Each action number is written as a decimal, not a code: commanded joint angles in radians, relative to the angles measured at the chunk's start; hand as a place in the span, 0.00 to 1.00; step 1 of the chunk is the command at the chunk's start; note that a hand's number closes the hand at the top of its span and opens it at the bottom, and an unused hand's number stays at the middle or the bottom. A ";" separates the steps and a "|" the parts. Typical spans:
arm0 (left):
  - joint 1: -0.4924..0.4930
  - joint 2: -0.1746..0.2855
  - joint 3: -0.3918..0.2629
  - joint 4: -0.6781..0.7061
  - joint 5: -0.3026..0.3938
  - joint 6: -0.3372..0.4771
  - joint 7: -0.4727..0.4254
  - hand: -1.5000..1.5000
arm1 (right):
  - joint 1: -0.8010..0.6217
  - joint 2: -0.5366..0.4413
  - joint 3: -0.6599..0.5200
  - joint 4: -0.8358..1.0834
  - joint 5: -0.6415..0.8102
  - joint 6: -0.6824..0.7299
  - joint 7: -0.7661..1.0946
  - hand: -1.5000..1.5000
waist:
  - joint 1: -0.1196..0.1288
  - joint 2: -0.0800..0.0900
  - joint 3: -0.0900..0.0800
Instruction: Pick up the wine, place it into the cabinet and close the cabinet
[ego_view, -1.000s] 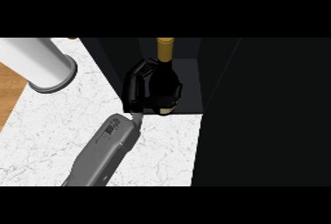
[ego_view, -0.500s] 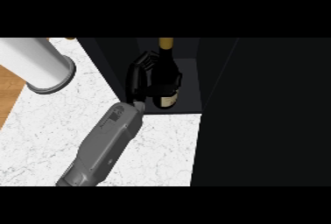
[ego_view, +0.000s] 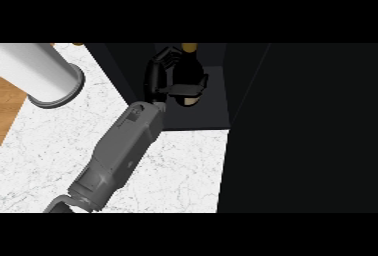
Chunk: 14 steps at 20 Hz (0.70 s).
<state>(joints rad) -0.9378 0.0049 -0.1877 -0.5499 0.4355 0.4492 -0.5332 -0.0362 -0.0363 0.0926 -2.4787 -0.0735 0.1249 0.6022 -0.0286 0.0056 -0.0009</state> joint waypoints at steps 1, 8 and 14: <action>-0.091 0.007 0.040 0.088 -0.028 0.021 -0.028 1.00 | -0.006 0.030 0.069 -0.050 0.012 -0.023 0.033 0.00 | 0.004 0.000 0.000; -0.109 -0.004 0.104 0.225 -0.027 0.025 -0.203 1.00 | -0.019 -0.028 -0.045 -0.122 -0.112 -0.005 0.100 0.00 | -0.018 0.007 0.001; -0.192 0.002 0.147 0.293 0.033 -0.003 -0.149 1.00 | 0.050 0.027 0.062 -0.094 -0.028 0.001 0.026 0.00 | -0.020 0.006 0.000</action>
<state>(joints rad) -1.0919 0.0071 -0.0855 -0.3050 0.4467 0.4577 -0.7024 -0.0429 -0.0223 0.1176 -2.4728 -0.0749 0.1270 0.6014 -0.0499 0.0114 -0.0006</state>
